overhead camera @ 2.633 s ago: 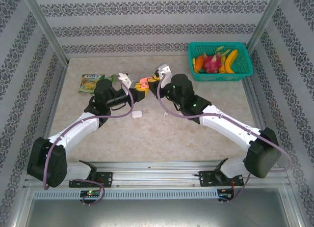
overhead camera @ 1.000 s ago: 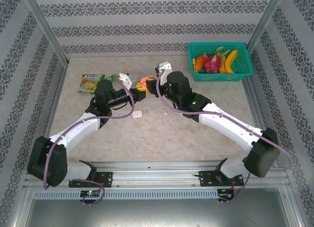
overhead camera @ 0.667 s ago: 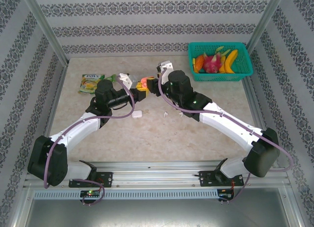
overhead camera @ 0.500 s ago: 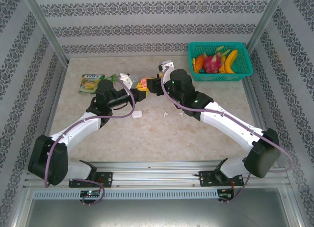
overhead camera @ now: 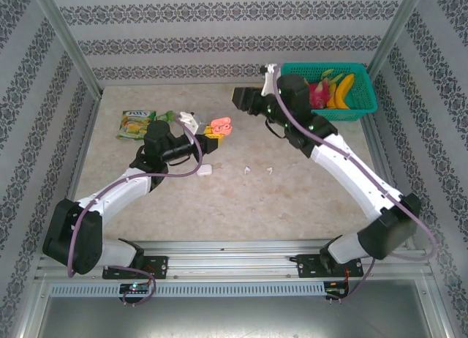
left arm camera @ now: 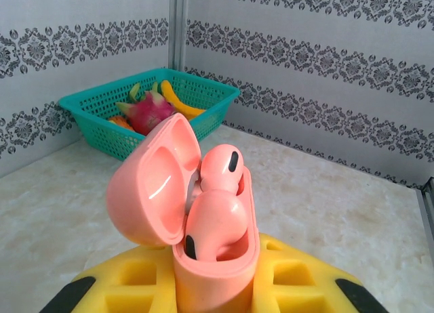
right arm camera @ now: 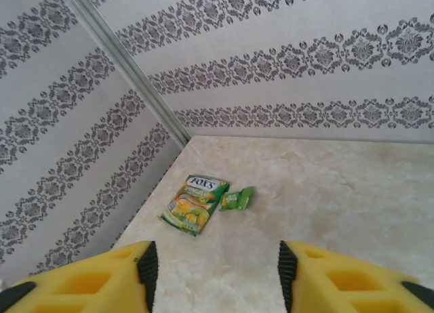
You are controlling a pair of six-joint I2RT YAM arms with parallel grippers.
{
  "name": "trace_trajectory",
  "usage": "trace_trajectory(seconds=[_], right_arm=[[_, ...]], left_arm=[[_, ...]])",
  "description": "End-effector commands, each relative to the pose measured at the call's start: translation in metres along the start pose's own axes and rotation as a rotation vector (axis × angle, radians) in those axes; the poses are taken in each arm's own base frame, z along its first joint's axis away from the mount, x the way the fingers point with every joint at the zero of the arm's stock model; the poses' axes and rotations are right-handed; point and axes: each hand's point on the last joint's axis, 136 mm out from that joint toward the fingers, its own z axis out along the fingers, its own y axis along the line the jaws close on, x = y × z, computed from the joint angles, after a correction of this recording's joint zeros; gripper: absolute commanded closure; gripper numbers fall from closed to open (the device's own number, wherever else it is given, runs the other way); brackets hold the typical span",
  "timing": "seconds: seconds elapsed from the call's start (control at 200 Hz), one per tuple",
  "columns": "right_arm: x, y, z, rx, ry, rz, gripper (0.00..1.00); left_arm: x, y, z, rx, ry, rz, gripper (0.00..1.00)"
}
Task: Insert the wireless bluetooth earbuds into the charging case
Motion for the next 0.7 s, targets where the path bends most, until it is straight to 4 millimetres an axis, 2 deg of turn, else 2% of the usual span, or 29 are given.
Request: trace_trajectory(seconds=[0.0, 0.215, 0.345, 0.51, 0.694], right_arm=[[0.037, -0.015, 0.021, 0.024, 0.219, 0.064, 0.55], [0.061, -0.026, 0.054, 0.037, 0.397, 0.091, 0.62], [0.078, -0.026, 0.062, 0.031, 0.475, 0.087, 0.65], [0.102, -0.020, 0.057, 0.022, 0.555, 0.057, 0.70], [0.121, -0.013, 0.036, 0.017, 0.589, 0.031, 0.73]], left_arm=[[-0.006, -0.014, 0.001, 0.059, -0.031, 0.062, 1.00], [-0.001, -0.019, 0.001, 0.087, -0.008, 0.067, 1.00], [-0.001, -0.017, 0.003, 0.081, 0.002, 0.066, 1.00], [0.000, -0.012, 0.006, 0.065, 0.013, 0.059, 1.00], [0.003, -0.003, 0.011, 0.031, 0.033, 0.038, 1.00]])
